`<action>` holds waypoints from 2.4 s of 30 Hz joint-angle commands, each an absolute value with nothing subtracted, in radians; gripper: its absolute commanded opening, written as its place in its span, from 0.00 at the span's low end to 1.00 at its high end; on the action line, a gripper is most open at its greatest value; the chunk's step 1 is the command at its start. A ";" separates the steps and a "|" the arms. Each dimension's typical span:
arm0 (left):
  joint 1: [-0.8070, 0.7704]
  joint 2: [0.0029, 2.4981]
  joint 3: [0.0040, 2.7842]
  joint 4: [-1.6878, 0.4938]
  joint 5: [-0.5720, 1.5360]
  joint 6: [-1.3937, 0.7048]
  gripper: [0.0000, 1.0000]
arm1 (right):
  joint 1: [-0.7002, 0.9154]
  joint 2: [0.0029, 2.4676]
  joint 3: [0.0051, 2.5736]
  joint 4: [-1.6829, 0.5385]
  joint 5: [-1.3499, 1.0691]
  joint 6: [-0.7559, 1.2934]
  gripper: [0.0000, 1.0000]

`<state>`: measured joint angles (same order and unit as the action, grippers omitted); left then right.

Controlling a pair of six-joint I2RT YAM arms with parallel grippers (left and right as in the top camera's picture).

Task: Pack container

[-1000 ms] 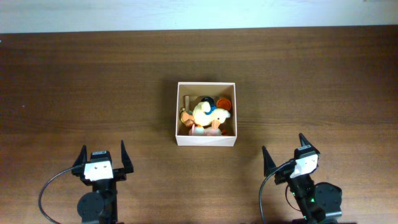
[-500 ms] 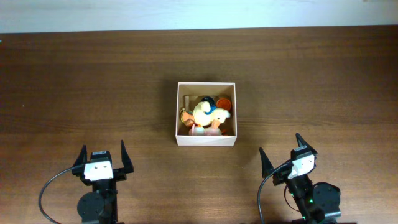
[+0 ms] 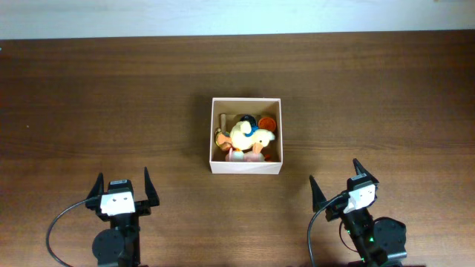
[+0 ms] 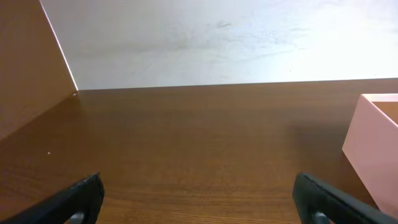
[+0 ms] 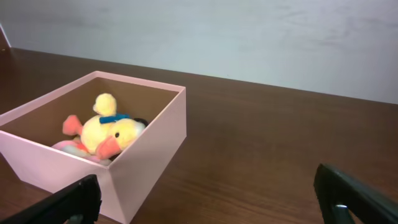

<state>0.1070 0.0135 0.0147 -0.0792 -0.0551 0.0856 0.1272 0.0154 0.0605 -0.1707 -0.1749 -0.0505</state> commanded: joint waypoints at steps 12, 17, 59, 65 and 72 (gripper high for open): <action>0.108 0.005 0.009 -0.081 -0.041 0.094 0.99 | 0.136 0.004 0.050 -0.167 -0.165 -0.052 0.99; 0.108 0.005 0.009 -0.081 -0.041 0.095 0.99 | 0.136 0.004 0.050 -0.167 -0.165 -0.052 0.99; 0.108 0.005 0.009 -0.081 -0.041 0.095 0.99 | 0.019 0.004 0.050 -0.167 -0.165 -0.052 0.99; 0.108 0.005 0.009 -0.081 -0.041 0.094 0.99 | 0.019 0.004 0.050 -0.167 -0.165 -0.052 0.99; 0.108 0.005 0.009 -0.081 -0.041 0.094 0.99 | 0.019 0.004 0.050 -0.168 -0.165 -0.052 0.98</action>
<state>0.1070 0.0135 0.0147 -0.0795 -0.0551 0.0856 0.0254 0.0154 0.0605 -0.1707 -0.1745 -0.0528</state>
